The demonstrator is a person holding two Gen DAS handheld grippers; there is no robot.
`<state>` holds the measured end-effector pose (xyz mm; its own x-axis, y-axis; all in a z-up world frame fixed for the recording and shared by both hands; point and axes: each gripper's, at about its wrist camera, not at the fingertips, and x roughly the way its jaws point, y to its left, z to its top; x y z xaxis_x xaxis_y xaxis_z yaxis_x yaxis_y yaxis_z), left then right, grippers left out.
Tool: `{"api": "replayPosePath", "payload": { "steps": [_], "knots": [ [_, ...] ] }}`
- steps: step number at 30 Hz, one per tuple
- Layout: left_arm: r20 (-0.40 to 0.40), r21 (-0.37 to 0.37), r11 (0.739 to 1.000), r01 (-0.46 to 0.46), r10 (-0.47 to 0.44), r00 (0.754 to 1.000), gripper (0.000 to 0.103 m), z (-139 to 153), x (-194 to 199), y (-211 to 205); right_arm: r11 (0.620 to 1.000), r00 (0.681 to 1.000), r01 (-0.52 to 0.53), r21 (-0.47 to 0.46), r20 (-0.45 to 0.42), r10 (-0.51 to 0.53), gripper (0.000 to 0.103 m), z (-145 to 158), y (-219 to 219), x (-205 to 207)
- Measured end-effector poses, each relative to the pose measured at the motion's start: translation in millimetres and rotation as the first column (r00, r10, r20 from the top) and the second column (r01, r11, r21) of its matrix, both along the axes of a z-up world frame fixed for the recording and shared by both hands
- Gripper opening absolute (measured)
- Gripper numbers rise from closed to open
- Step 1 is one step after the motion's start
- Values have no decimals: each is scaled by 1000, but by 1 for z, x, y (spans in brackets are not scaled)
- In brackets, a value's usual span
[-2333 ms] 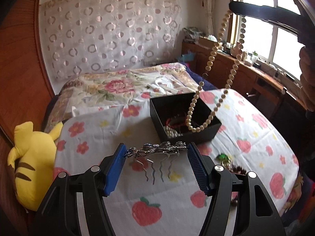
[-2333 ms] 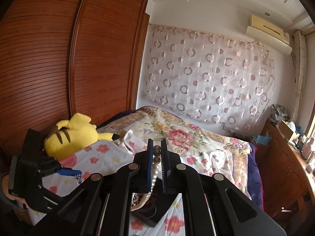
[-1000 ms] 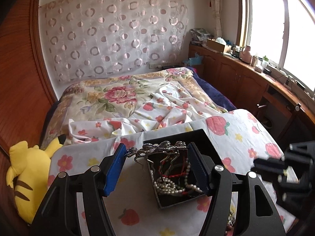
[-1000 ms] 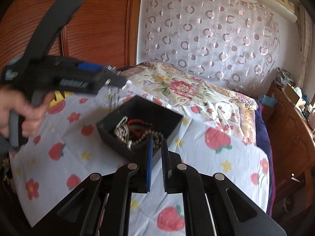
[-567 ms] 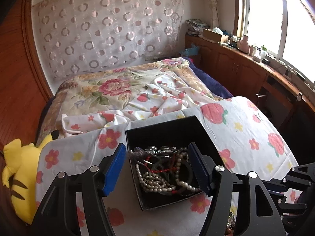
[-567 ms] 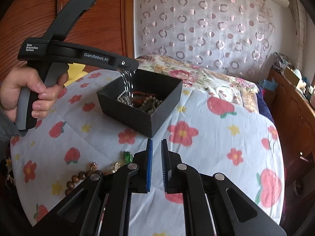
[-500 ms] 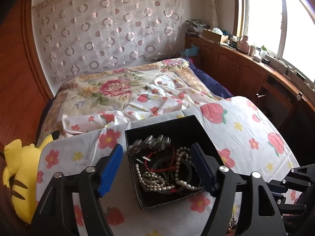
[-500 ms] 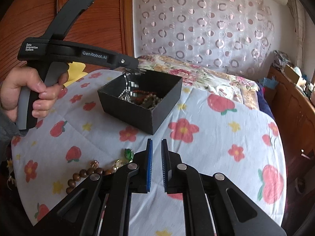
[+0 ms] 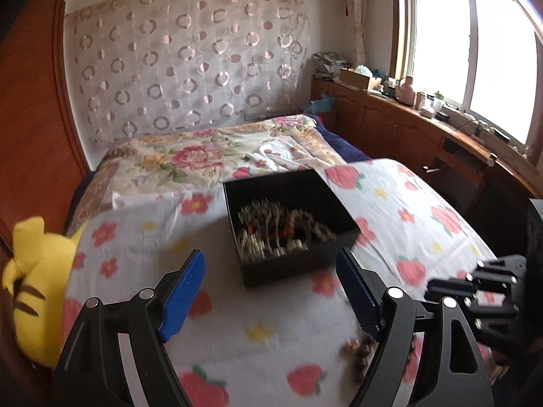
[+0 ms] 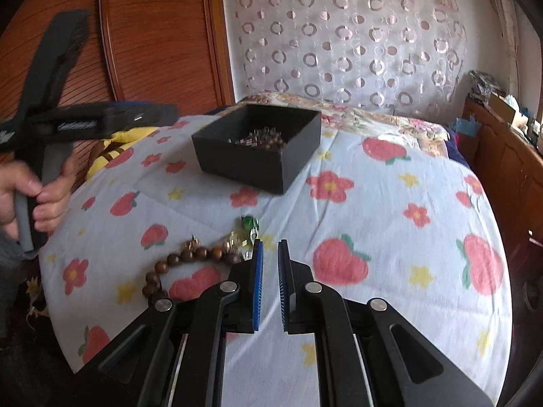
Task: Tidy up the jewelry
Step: 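Move both tools back to the wooden bead bracelet on the sheet, then grasp the dark wooden bead bracelet with the left tool and lift it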
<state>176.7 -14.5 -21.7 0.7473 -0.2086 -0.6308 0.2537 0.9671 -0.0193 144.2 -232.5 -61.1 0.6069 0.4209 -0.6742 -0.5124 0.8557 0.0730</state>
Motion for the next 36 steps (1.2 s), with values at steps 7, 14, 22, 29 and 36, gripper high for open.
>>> {"api": "replayPosePath", "payload": {
  "steps": [7,14,22,29,36],
  "knots": [
    [-66,-42,999,11,-14,998,76,-32,-31,6,1000,1000,16,-8,-22,-16,22,-9,-2,-2],
    [-129,-78,995,59,-68,989,67,-56,-49,-4,998,999,31,-55,-9,-32,23,-15,1,-13],
    [-205,-90,984,156,-171,964,41,-73,-55,-35,997,999,46,-59,9,-46,23,-18,-2,-26],
    [-225,-69,985,157,-168,960,32,-82,-52,-49,998,999,50,-29,8,-49,23,-20,-4,-24],
    [-192,-50,976,210,-216,957,12,-83,-68,-60,999,999,49,-10,-4,-49,23,-21,-7,-22]
  ]
}}
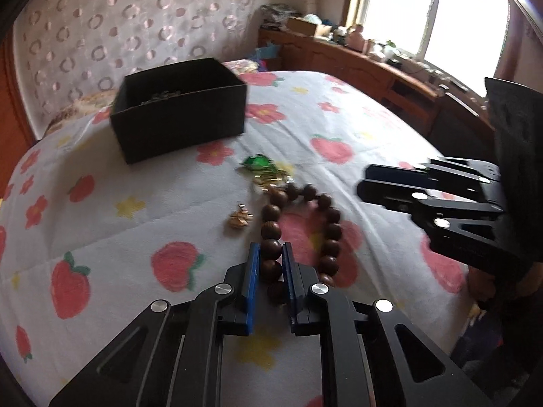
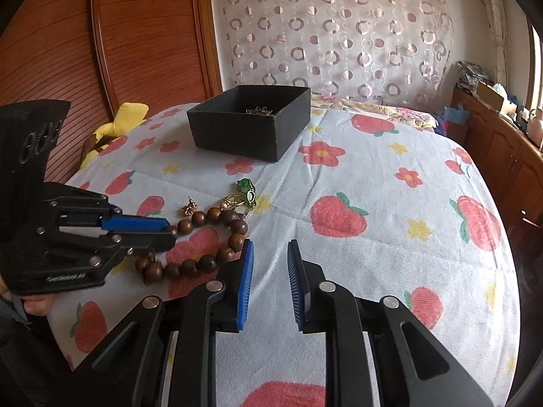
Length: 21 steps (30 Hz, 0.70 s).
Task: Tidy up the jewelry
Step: 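Grasp the dark wooden bead bracelet with the left tool and lift it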
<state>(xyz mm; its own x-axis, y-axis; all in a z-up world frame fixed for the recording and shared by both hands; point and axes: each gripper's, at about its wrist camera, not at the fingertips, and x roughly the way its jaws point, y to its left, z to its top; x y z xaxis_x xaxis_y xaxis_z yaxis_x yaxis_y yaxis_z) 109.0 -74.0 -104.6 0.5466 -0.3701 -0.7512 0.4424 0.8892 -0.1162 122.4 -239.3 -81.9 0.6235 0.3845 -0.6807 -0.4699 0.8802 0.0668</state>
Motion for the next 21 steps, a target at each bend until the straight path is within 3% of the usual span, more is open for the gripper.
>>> {"api": "replayPosePath", "payload": {
  "steps": [21],
  "knots": [
    [156,-120,988,-93,111,982,12,47,-38,48,997,998,-52,-66,-32,50,23,3,27,18]
  ]
}}
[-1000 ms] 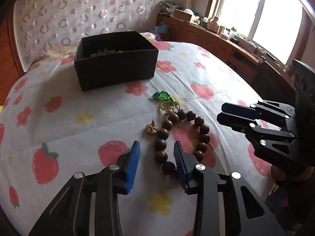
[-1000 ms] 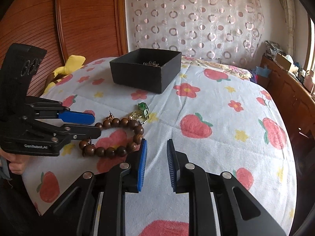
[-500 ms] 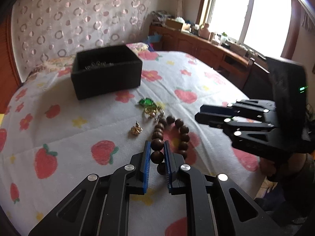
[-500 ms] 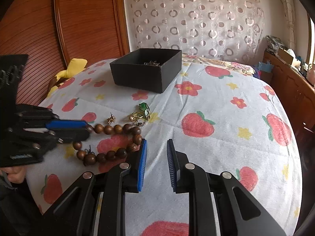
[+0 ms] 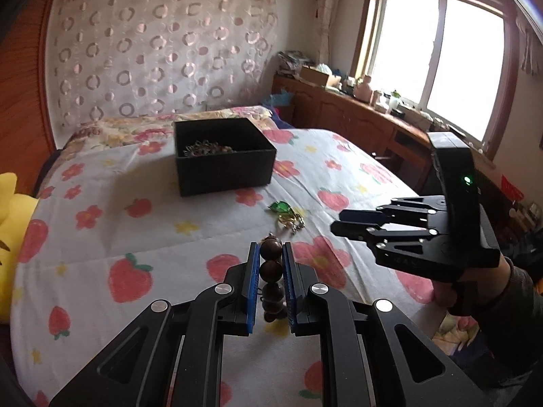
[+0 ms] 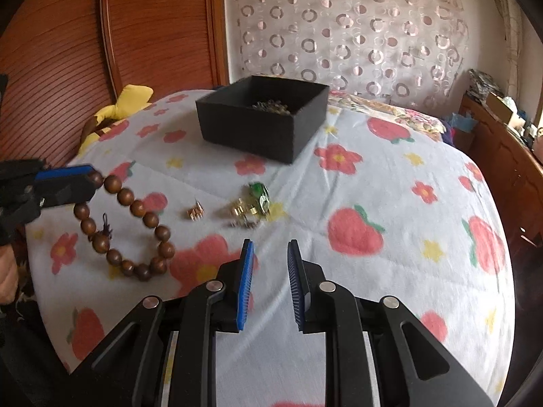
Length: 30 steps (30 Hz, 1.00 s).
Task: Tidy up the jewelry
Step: 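Grasp the dark wooden bead bracelet with the left tool and lift it, then grasp the green pendant with the right tool while the left tool holds the wooden bracelet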
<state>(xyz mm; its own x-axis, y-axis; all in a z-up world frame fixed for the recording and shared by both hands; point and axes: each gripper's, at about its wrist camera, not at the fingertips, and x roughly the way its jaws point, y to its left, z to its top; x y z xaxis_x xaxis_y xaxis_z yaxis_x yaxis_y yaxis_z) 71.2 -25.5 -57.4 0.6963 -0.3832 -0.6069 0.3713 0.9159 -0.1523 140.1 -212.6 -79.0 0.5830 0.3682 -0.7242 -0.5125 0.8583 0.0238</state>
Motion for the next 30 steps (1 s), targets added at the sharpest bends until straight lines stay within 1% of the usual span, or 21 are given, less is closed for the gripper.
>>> {"api": "replayPosePath", "payload": {
  "steps": [6,10,16,19,21,22,24,25,30],
  "knots": [
    [28,-10,1000,-27,27,999,12,6,-6,11,999,999,-34,-11,-14,34,23,11,20,26],
    [49,-2,999,-43,43,998,12,8,-10,16,998,998,-42,-43,-49,40,23,5,29,44],
    [53,-11,998,-57,57,997,12,9,-11,25,998,992,-47,-33,-118,43,23,-10,33,60],
    [54,-13,998,-60,61,997,12,9,-12,26,999,991,-48,-25,-127,44,23,-11,35,64],
    [54,-13,998,-60,61,997,12,10,-12,26,998,991,-54,-37,-125,49,23,-11,38,65],
    [55,-14,998,-60,61,997,12,9,-12,26,997,991,-62,-48,-119,56,20,-11,40,64],
    [55,-13,998,-62,62,997,12,9,-11,27,996,989,-81,-37,-127,76,12,-11,41,64],
    [55,-13,998,-63,64,996,12,10,-11,27,996,988,-88,-33,-130,83,10,-10,41,63],
    [60,-17,997,-70,71,996,12,12,-11,31,996,992,-85,-13,-100,83,9,-4,32,56]
  ]
}}
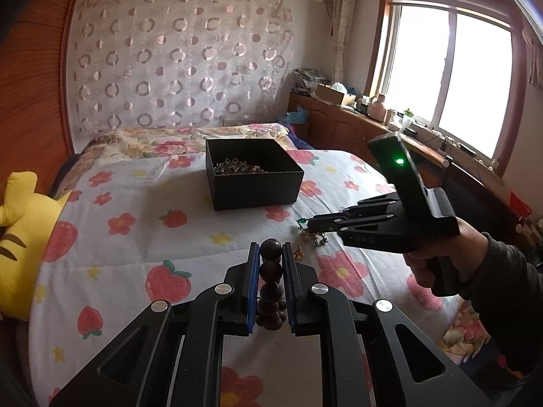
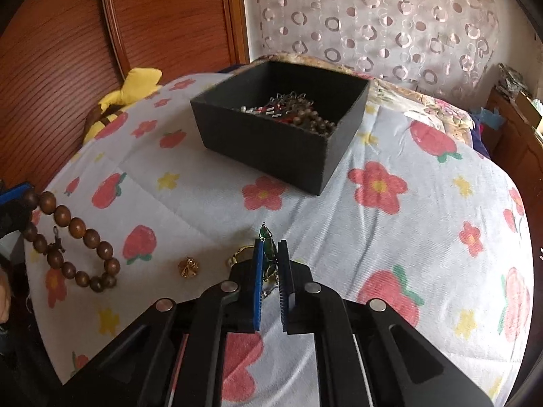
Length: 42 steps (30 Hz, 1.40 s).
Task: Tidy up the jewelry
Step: 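Grasp the green pendant with the right tool while the left tool holds the wooden bracelet, then lower the wooden bracelet and green pendant into the box and open both tools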
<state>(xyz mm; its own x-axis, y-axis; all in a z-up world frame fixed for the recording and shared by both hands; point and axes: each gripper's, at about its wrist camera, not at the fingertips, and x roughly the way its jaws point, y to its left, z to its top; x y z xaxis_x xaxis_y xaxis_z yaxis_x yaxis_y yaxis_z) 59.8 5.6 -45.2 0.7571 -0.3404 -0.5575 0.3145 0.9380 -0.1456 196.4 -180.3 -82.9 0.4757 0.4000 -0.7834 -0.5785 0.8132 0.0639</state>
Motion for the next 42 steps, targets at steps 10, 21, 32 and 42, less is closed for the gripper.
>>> {"api": "replayPosePath", "payload": {
  "steps": [10,21,32,42],
  "knots": [
    [21,-10,1000,-6,6,1000,12,11,7,3,997,994,-8,72,111,0,9,50,-18,-17],
    [86,9,1000,-27,26,996,12,47,40,10,994,972,-34,99,233,10,9,109,-1,8],
    [117,35,999,-38,34,993,12,72,79,10,997,979,32,70,198,-45,10,99,21,68],
    [83,59,997,-44,39,996,12,78,127,0,997,984,58,46,168,-65,11,81,11,72]
  ]
}}
